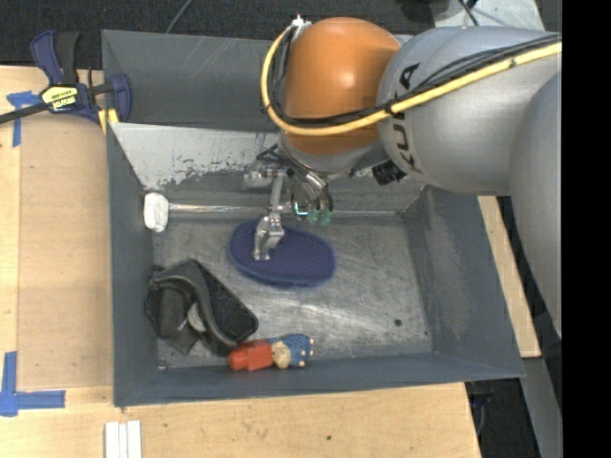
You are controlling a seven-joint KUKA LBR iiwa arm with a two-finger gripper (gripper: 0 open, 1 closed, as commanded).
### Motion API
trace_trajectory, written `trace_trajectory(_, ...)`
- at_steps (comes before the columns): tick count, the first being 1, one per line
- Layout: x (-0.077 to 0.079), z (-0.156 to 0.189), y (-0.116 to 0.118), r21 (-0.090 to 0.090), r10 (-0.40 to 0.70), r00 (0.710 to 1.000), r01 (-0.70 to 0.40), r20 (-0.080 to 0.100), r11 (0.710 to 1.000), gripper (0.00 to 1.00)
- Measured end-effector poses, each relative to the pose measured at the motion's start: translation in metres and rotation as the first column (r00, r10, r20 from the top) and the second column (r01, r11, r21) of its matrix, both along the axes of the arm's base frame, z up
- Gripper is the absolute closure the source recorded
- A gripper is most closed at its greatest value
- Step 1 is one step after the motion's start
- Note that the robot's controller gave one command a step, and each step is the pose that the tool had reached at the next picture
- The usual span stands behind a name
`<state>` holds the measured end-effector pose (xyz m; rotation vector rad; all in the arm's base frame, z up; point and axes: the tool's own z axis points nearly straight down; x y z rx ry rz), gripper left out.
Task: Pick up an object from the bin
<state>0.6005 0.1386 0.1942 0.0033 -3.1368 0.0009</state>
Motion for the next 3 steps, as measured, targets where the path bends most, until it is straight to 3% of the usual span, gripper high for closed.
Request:
trace_trajectory(1,0.01,-0.119,-0.05,0.007,0.246,0.969,-0.246,0.011,0.969,0.0)
trace_trajectory(2,0.01,-0.117,-0.05,0.006,0.247,0.969,-0.247,0.01,0.969,1.0)
trace_trajectory(3,0.008,0.02,-0.066,-0.002,0.333,0.943,-0.333,0.017,0.943,1.0)
